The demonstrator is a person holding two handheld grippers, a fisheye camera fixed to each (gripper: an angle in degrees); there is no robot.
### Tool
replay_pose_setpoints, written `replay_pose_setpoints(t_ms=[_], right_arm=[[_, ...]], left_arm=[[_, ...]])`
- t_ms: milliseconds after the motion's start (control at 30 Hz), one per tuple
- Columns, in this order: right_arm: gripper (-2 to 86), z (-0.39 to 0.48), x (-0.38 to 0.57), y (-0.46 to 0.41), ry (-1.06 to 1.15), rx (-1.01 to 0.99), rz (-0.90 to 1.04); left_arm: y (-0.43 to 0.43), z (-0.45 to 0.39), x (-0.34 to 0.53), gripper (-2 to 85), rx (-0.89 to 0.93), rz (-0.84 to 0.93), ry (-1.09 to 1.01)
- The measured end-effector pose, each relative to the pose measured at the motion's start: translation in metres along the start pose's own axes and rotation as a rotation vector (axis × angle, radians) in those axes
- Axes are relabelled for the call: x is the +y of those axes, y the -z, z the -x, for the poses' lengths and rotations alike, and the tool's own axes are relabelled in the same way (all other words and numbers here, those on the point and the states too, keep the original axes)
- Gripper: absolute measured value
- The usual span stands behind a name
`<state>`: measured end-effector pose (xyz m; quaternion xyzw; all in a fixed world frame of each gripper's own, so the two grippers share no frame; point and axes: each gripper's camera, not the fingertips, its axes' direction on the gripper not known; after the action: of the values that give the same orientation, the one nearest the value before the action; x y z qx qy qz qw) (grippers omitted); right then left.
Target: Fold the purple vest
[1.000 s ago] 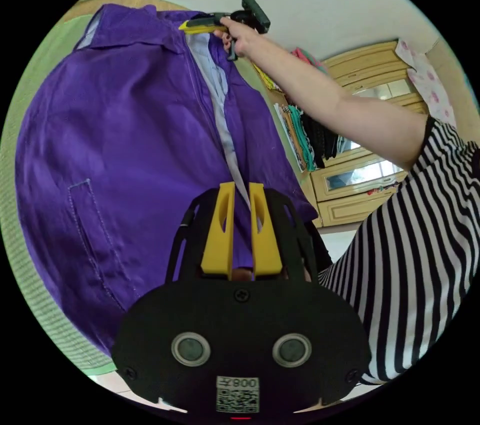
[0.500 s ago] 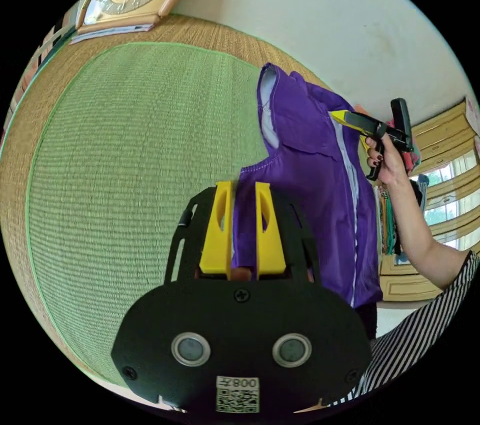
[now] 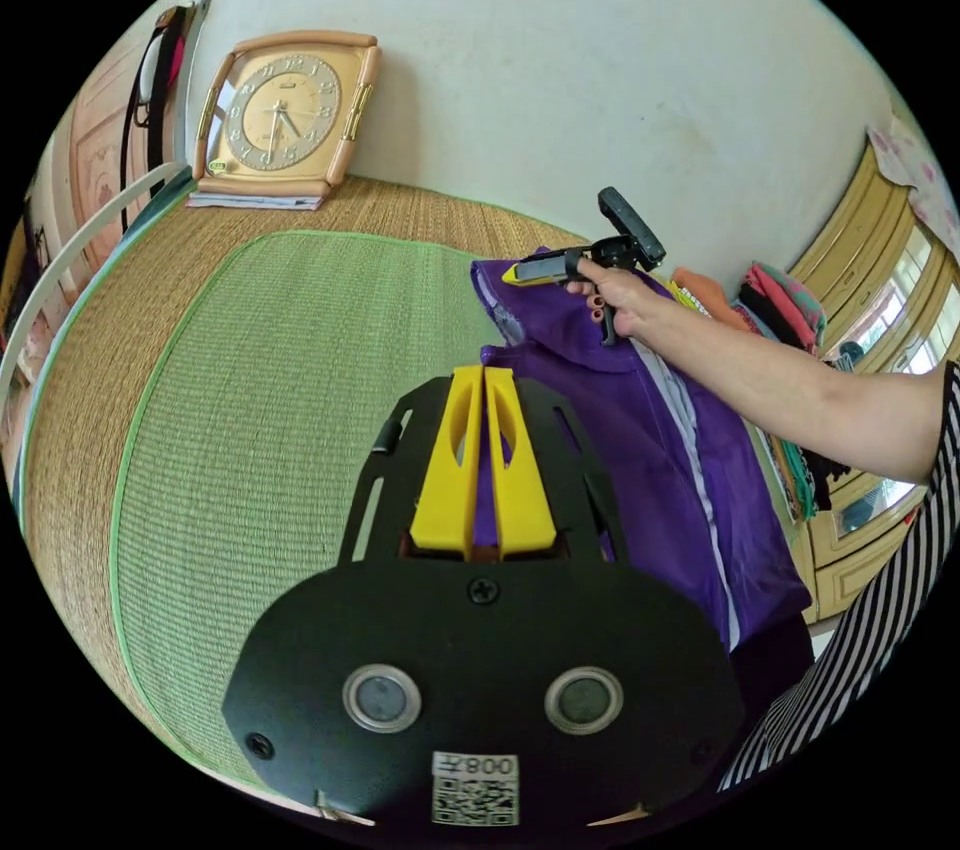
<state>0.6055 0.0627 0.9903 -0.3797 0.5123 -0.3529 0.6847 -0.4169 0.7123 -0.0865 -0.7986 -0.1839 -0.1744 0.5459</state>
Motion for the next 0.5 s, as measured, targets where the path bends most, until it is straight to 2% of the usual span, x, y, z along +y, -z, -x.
replay_pose_setpoints(t_ms=[67, 267, 500], right_arm=[[0.5, -0.002, -0.007, -0.014, -0.007, 0.044, 0.030], [0.2, -0.009, -0.015, -0.018, -0.027, -0.002, 0.024], [0.1, -0.011, 0.006, 0.020, -0.012, -0.052, -0.070]], left_arm=[[-0.010, 0.001, 0.003, 0.1, -0.058, 0.062, -0.005], [-0.029, 0.009, 0.016, 0.5, -0.066, 0.152, 0.053], [-0.005, -0.009, 0.028, 1.1, -0.078, 0.041, 0.060]])
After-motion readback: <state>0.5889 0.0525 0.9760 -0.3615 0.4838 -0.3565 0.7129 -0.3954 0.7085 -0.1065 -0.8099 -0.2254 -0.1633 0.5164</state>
